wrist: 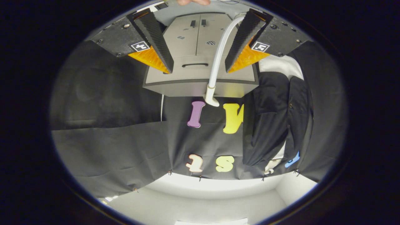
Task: Iron the clothes twice with a garment steamer, once on the left side and once on the right side.
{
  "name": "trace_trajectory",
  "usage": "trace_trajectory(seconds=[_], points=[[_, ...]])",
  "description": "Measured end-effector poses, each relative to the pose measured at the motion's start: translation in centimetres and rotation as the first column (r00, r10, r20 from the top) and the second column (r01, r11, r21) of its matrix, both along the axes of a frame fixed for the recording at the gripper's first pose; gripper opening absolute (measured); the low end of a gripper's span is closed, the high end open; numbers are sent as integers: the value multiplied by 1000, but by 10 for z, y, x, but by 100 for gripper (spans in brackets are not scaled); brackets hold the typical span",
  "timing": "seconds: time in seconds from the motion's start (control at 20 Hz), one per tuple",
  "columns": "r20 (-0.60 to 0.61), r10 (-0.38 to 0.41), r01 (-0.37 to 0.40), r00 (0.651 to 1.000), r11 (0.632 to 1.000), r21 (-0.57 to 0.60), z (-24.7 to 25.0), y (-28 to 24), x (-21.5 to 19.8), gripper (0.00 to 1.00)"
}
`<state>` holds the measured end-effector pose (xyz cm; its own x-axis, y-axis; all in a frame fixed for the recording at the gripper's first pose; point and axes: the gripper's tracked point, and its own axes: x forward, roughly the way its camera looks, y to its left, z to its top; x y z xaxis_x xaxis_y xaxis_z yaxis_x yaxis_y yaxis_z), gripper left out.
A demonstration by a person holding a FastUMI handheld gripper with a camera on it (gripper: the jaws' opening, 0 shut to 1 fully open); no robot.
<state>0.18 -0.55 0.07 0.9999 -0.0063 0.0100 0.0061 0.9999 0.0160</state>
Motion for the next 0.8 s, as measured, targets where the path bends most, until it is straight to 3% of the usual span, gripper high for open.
trace_trajectory(seconds=[0.45, 0.8], points=[[79, 46, -46, 996, 999, -9, 15, 15, -4, 100], [18, 39, -39, 999, 999, 3, 15, 31, -1, 100]])
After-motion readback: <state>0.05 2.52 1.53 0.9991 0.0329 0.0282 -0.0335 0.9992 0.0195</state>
